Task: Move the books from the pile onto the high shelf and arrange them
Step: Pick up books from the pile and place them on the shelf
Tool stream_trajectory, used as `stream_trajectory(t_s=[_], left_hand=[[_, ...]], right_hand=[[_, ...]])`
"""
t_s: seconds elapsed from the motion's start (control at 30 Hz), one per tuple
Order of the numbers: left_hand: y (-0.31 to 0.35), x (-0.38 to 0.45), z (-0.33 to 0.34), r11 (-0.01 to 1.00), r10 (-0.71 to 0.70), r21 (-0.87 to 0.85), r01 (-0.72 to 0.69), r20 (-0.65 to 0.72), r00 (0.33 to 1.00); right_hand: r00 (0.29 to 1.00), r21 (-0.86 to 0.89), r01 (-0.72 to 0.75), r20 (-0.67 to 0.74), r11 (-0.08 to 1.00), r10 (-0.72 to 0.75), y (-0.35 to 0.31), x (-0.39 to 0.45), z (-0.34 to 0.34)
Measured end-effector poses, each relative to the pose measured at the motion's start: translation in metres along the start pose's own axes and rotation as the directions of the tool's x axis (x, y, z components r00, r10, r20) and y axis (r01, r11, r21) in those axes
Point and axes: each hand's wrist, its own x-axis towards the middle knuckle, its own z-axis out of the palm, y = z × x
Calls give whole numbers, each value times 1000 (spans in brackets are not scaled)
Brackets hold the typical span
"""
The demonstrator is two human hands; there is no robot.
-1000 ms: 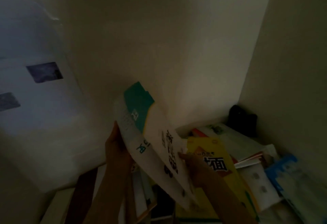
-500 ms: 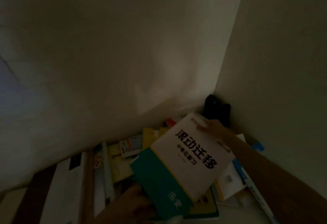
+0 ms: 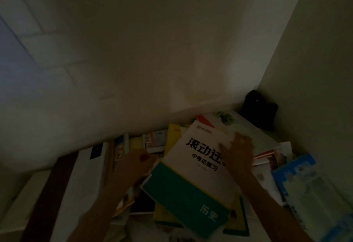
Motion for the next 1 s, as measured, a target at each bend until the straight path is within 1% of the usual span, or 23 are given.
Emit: stream_trajectory(t_s=[0.03,0.07,0.13,0.2,0.3,0.37,0.4,0.43,0.47,0.5,0.53,0.57,0.6,0.63,0.67,0.7,0.73,0.77,0.8,0.83,0.87,0.93,1.0], left_hand=[[5,-1,9,999,7,-47,-8,-37,999],[2,2,24,996,21,-91,-27,-67,998],[2,2,46,994,55,-89,-55,-11,998],[4,-4,65,997,78,-23,-77,45,996],[0,-17,87,998,45,-49,-38,134,990],[1,-31,98,999,-33,-31,38,163,986],[-1,-37,103,998,-50,-19,54,170,984],[-1,-42,105,998,-56,-15,60,173,983],[-1,-45,102,999,-27,-34,34,182,983],[-3,-46,98,997,23,-74,-10,181,983],[-4,-48,88,990,80,-127,-61,152,985],[-8,-48,77,987,91,-142,-78,86,992],[-12,-51,61,989,82,-117,-86,-40,996],[-25,-50,47,996,66,-47,-76,-180,981],[-42,-47,35,999,33,32,-24,-322,946],[-62,-43,26,985,9,159,68,-443,896],[-81,-41,16,945,-49,261,199,-487,872],[-97,-41,8,904,-159,274,328,-499,852],[-109,-42,1,876,-306,209,435,-456,835],[-119,-42,-1,855,-421,129,502,-390,819],[-126,-44,-3,832,-470,144,536,-333,818],[-127,-53,-4,805,-435,281,522,-318,842],[-131,-59,0,846,-382,255,468,-323,866]], right_hand=[[988,93,-147,-27,985,150,18,-11,0],[968,193,-244,-10,950,250,27,-32,-4],[928,395,-372,162,840,335,40,-57,3],[917,592,-399,262,700,301,43,-63,11],[935,662,-354,252,660,249,53,-53,6],[908,681,-411,365,606,205,57,-45,-1],[894,672,-429,413,604,175,57,-43,-5],[893,645,-420,418,638,165,55,-42,-6],[902,584,-389,397,713,167,51,-43,-7],[928,461,-316,331,829,170,48,-43,-6],[954,260,-249,232,933,190,39,-44,-6],[981,68,-182,88,981,175,27,-48,-5],[994,-33,-97,-47,995,95,11,-54,-3],[992,-18,6,-126,1000,-8,-4,-59,1],[986,50,102,-134,994,-95,-22,-66,7],[981,104,175,-98,979,-165,-35,-72,17],[976,109,218,-36,970,-216,-47,-78,29],[970,63,238,40,969,-240,-55,-85,42],[959,6,266,94,964,-266,-60,-91,54],[948,-45,300,124,953,-293,-62,-97,64],[936,-83,338,128,937,-327,-63,-101,72],[929,-119,366,100,923,-356,-61,-110,80],[933,-120,357,91,926,-348,-59,-115,81]])
